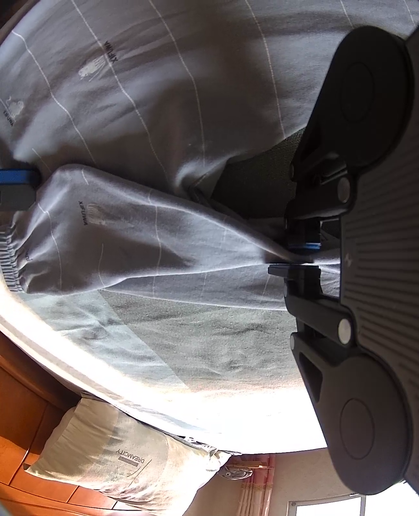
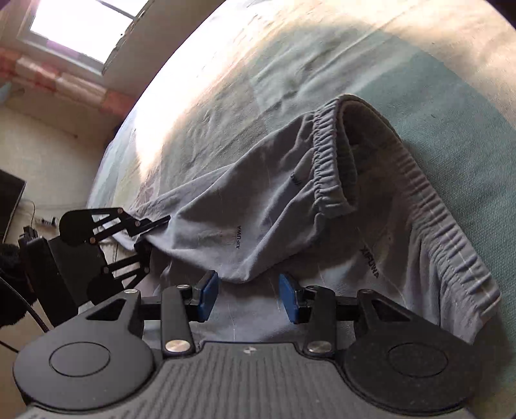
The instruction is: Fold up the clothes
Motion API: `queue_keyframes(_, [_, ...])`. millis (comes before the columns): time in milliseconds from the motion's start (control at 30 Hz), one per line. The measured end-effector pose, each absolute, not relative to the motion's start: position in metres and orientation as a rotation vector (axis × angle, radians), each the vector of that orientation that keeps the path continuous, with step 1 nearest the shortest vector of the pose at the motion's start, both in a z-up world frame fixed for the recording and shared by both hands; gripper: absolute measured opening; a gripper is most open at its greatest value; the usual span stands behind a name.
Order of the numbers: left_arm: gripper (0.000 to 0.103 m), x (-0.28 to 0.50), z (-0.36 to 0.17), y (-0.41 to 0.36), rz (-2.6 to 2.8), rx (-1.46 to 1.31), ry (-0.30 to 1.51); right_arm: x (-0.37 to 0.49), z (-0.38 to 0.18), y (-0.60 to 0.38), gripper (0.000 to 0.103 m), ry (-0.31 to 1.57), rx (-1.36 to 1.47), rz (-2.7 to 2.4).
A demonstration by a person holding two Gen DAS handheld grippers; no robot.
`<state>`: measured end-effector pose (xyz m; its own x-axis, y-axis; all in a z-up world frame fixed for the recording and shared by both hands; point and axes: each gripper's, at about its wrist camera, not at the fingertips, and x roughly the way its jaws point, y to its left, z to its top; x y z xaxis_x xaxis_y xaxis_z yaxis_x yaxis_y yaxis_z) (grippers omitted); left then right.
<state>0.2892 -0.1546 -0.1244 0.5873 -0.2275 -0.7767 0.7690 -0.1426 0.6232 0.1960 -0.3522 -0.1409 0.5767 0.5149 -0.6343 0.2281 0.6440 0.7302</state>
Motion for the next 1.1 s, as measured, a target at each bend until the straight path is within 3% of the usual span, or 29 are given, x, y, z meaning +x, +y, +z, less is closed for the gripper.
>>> queue_keyframes(167, [0.011, 0.291, -0.124, -0.153, -0.934, 1.456, 0.480, 0.189, -0.161, -0.362, 0.047, 0.816, 1.143, 0.058])
queue_keyframes(333, [0.011, 0.290, -0.123, -0.150, -0.939, 1.437, 0.473, 0.193, -0.163, -0.347, 0.053, 0.766, 1.173, 0.036])
queue_keyframes(700, [0.010, 0.298, -0.123, -0.148, -0.968, 1.408, 0.432, 0.199, -0.176, -0.327, 0.048, 0.607, 1.248, -0.079])
queue_keyframes(767, [0.010, 0.298, -0.123, -0.146, -0.975, 1.398, 0.426, 0.201, -0.179, -0.325, 0.044, 0.593, 1.256, -0.106])
queue_keyframes(833, [0.010, 0.299, -0.122, -0.144, -0.980, 1.386, 0.421, 0.201, -0.182, -0.322, 0.030, 0.586, 1.261, -0.137])
queue_keyframes(967, [0.010, 0.298, -0.123, -0.142, -0.982, 1.378, 0.402, 0.200, -0.189, -0.316, 0.028, 0.573, 1.270, -0.200])
queue_keyframes(1033, [0.010, 0.300, -0.124, -0.143, -0.986, 1.380, 0.394, 0.200, -0.192, -0.314, 0.002, 0.566, 1.275, -0.232])
queue_keyframes(1100, [0.014, 0.300, -0.122, -0.140, -0.981, 1.392, 0.369, 0.199, -0.194, -0.311, 0.002, 0.563, 1.275, -0.256])
